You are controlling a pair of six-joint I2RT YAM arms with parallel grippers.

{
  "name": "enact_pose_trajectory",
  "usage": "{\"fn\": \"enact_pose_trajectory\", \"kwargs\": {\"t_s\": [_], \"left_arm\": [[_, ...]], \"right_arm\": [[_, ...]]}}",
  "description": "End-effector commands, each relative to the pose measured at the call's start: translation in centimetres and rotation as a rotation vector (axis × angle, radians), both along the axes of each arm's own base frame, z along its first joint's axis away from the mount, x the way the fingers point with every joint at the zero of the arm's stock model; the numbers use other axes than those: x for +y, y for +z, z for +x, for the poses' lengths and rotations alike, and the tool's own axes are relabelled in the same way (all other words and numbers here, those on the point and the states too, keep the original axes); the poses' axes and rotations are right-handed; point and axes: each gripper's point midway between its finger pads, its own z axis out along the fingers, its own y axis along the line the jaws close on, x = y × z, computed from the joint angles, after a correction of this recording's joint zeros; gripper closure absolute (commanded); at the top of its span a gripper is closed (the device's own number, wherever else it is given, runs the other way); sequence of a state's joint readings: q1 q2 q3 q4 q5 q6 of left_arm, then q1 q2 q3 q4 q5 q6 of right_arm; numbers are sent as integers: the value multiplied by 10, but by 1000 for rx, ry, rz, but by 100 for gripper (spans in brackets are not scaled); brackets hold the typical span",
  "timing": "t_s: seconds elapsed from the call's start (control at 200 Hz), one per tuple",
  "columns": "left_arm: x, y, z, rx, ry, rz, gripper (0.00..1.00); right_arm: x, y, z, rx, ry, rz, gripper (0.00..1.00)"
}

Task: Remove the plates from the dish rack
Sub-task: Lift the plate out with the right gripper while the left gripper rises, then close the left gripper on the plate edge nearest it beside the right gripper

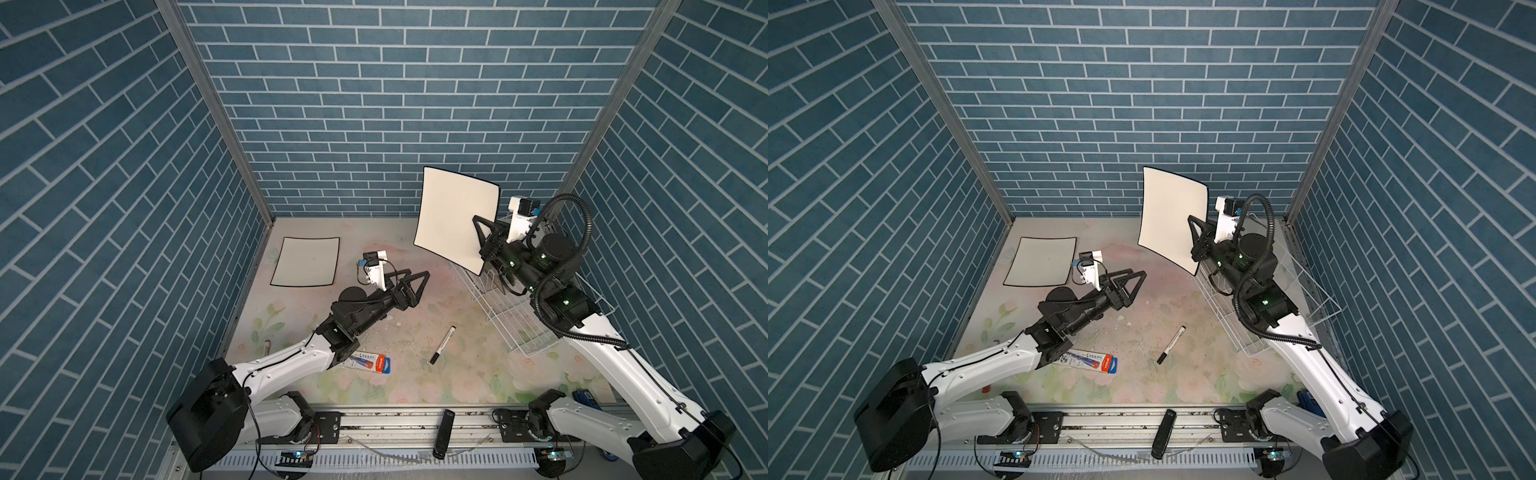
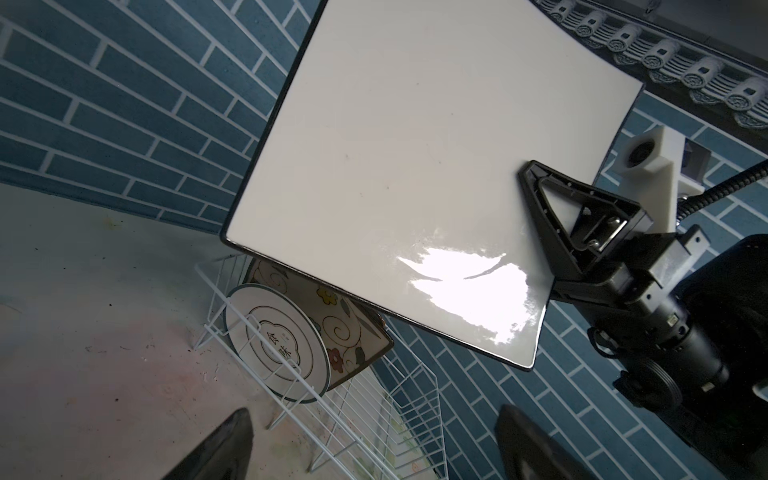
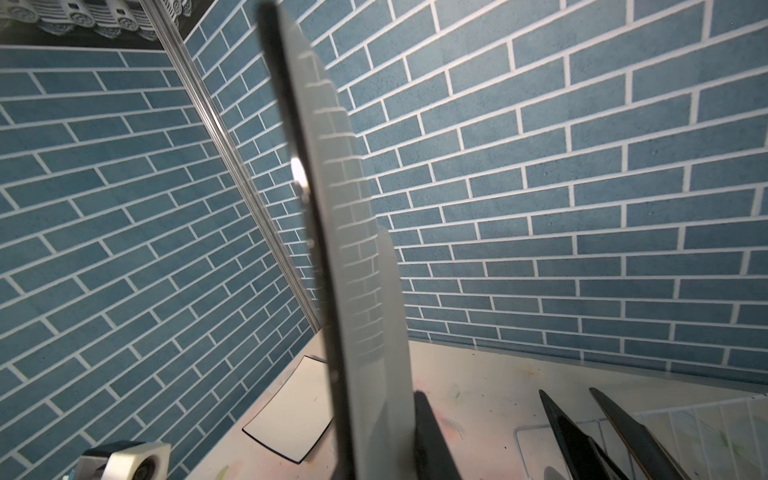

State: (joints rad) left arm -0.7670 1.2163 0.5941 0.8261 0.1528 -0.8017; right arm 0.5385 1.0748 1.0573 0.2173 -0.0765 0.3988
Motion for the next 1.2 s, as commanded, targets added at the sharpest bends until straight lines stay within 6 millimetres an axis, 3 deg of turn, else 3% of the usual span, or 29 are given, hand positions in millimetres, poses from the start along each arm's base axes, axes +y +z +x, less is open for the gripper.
{"fn": "enact_pose_trajectory", "kwargs": {"t_s": [0.0, 0.425, 0.66, 0.885, 0.95, 1.195], "left_arm": [[4, 19, -1, -18, -31, -87, 7], [15, 48, 18, 17, -78, -383, 10], [4, 45, 34, -2, -100, -434, 16], [12, 68, 38, -103, -39, -433, 16], [10, 84, 39, -147, -46, -441, 15], [3, 109, 46, -209, -54, -460, 15]], "right_arm": [[-6, 81, -26, -248, 83, 286, 100], [-23, 84, -39, -404, 116, 546, 100], [-40, 79, -43, -450, 96, 688, 100], [-43, 79, -45, -454, 96, 737, 100], [-43, 83, -47, -461, 104, 742, 100], [-46, 91, -54, -474, 104, 768, 100]]}}
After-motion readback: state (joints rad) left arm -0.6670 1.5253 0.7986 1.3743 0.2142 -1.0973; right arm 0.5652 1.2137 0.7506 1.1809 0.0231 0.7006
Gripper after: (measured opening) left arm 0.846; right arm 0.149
